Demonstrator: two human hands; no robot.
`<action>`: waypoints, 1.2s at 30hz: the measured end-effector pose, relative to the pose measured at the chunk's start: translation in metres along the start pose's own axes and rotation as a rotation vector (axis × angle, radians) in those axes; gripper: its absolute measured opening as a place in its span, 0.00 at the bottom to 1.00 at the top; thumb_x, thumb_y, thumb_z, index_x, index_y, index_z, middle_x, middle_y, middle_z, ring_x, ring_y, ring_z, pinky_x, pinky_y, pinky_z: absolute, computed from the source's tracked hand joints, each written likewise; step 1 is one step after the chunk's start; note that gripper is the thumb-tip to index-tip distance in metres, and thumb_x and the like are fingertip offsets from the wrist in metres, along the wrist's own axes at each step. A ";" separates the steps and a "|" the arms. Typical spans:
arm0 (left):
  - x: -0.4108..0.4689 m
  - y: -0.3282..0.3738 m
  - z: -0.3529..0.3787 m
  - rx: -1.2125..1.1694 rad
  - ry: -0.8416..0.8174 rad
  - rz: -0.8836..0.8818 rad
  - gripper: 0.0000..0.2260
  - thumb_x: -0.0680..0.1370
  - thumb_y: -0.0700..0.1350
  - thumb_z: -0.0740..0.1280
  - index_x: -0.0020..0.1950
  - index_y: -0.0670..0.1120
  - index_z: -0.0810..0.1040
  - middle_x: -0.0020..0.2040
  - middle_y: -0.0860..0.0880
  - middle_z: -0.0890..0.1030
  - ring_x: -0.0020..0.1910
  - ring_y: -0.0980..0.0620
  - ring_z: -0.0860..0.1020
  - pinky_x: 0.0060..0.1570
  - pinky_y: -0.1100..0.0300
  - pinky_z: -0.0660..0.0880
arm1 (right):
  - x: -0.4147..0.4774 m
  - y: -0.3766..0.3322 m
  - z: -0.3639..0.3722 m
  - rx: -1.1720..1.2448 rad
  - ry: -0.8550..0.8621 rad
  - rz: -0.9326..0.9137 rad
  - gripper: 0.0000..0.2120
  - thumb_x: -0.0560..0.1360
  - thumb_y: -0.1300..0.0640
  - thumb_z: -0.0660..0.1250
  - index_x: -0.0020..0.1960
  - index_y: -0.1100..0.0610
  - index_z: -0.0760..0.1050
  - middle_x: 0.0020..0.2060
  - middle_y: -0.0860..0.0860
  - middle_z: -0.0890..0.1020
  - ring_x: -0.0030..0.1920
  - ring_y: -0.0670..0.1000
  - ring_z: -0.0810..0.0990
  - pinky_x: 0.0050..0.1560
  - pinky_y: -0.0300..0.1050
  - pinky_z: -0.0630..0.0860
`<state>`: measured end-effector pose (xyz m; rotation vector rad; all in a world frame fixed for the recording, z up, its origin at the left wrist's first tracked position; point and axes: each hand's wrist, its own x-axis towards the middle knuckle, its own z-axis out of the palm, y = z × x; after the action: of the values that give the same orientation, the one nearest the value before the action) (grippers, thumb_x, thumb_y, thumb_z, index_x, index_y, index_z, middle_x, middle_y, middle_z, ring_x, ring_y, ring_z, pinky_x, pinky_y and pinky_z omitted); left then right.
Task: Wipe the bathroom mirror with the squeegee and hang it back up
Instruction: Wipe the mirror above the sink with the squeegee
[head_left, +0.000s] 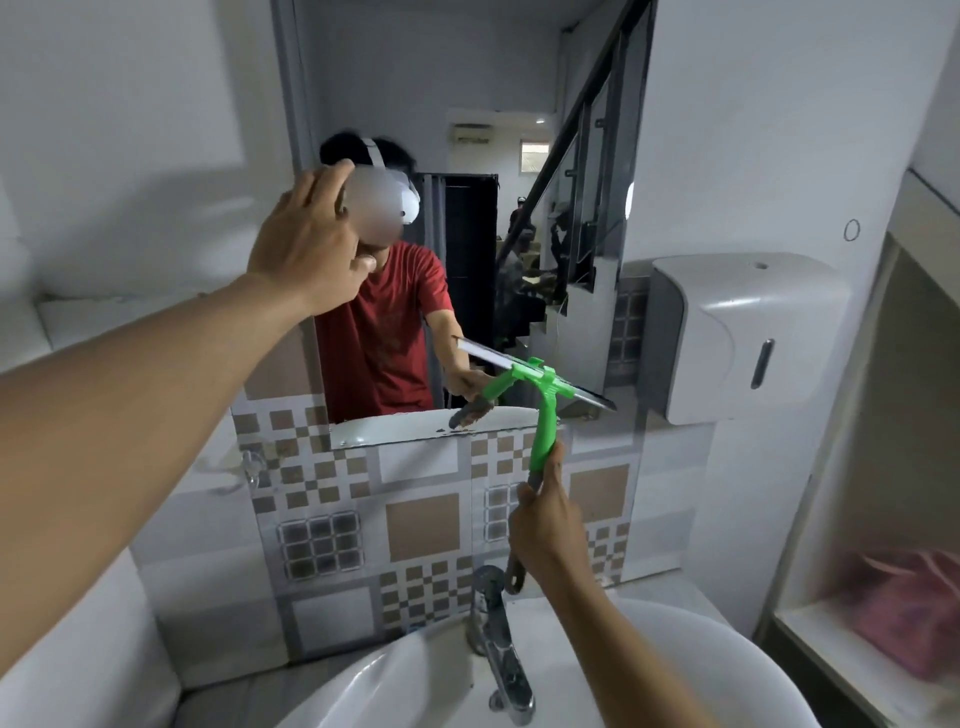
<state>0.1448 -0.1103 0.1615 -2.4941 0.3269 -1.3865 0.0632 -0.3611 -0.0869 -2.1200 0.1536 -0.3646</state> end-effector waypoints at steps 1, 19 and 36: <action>-0.001 0.000 0.001 -0.001 -0.007 -0.001 0.27 0.74 0.54 0.72 0.67 0.37 0.79 0.78 0.40 0.60 0.73 0.37 0.61 0.69 0.39 0.69 | -0.003 -0.005 0.008 0.053 0.001 0.019 0.37 0.84 0.60 0.56 0.80 0.41 0.35 0.39 0.55 0.78 0.35 0.57 0.81 0.37 0.59 0.83; -0.004 -0.001 -0.002 -0.064 -0.036 -0.013 0.36 0.74 0.53 0.72 0.79 0.49 0.63 0.78 0.40 0.61 0.75 0.36 0.61 0.68 0.40 0.70 | -0.063 -0.053 0.127 0.395 -0.143 0.017 0.36 0.85 0.56 0.55 0.79 0.39 0.32 0.36 0.51 0.78 0.30 0.46 0.74 0.31 0.49 0.81; -0.007 0.001 -0.004 -0.026 -0.055 -0.014 0.37 0.75 0.56 0.71 0.81 0.48 0.60 0.81 0.40 0.57 0.79 0.36 0.57 0.74 0.42 0.66 | -0.073 0.004 0.136 -0.271 -0.206 -0.219 0.54 0.81 0.59 0.64 0.67 0.36 0.14 0.49 0.53 0.83 0.38 0.50 0.80 0.36 0.46 0.79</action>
<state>0.1379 -0.1091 0.1582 -2.5554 0.3184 -1.3242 0.0372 -0.2358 -0.1743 -2.4352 -0.1595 -0.2614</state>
